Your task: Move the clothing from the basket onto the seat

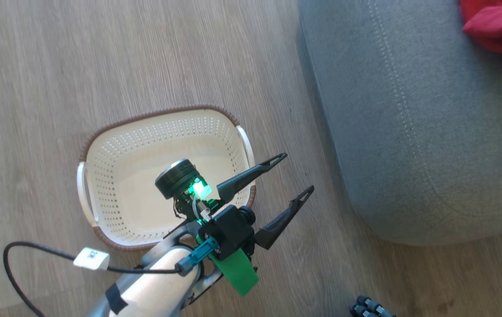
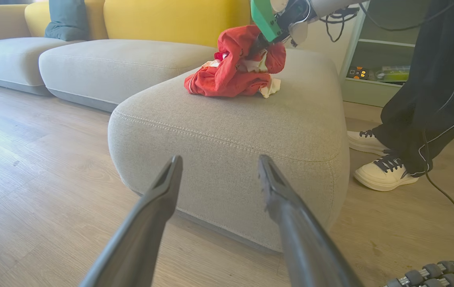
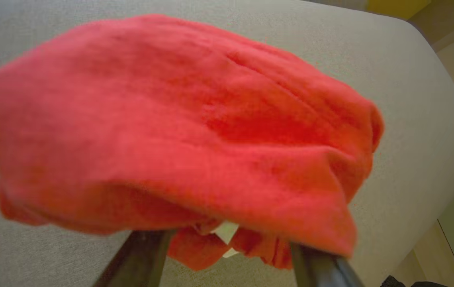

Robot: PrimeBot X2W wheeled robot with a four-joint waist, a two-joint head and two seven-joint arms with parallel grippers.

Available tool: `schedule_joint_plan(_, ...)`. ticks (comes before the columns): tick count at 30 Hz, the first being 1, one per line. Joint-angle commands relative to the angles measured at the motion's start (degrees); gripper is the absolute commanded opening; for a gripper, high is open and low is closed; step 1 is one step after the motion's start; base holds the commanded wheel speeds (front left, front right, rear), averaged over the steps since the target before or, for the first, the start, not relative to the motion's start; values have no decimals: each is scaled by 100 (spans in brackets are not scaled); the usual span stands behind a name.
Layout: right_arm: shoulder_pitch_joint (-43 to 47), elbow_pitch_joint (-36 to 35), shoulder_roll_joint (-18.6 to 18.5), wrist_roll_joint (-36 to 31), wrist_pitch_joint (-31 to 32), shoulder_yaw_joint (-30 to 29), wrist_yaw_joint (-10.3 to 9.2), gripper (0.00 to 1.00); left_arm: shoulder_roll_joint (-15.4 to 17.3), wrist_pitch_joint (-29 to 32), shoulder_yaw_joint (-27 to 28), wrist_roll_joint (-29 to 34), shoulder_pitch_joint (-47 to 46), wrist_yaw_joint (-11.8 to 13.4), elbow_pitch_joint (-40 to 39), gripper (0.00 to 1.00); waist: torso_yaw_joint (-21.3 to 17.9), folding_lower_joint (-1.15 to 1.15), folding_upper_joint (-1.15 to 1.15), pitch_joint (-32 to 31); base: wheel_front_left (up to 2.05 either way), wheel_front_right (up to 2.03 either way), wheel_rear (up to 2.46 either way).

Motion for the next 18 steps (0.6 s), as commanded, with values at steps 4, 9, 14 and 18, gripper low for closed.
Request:
schedule_joint_plan(4, -408, -140, -119, 252, 314, 319, -2, 100, -152, -54, 222, -34, 109, -7, -158, 100, 55, 0, 0, -262, 0, 0, 0)
schedule_joint_plan(9, -400, -136, -48, 612, 789, 758, -2, 100, -277, -54, 235, -42, 289, -7, -122, 100, 86, 0, 0, -535, 0, 0, 0)
schedule_joint_plan(14, -494, -135, -2, 1039, 1011, 1322, -2, 100, -374, -54, 309, -33, 411, -7, -107, 100, 92, 0, 0, -791, 0, 0, 0)
schedule_joint_plan(18, -585, -135, 66, 1522, 1119, 1827, -2, 100, -444, -54, 370, -24, 519, -7, -96, 100, 82, 0, 0, -999, 0, 0, 0)
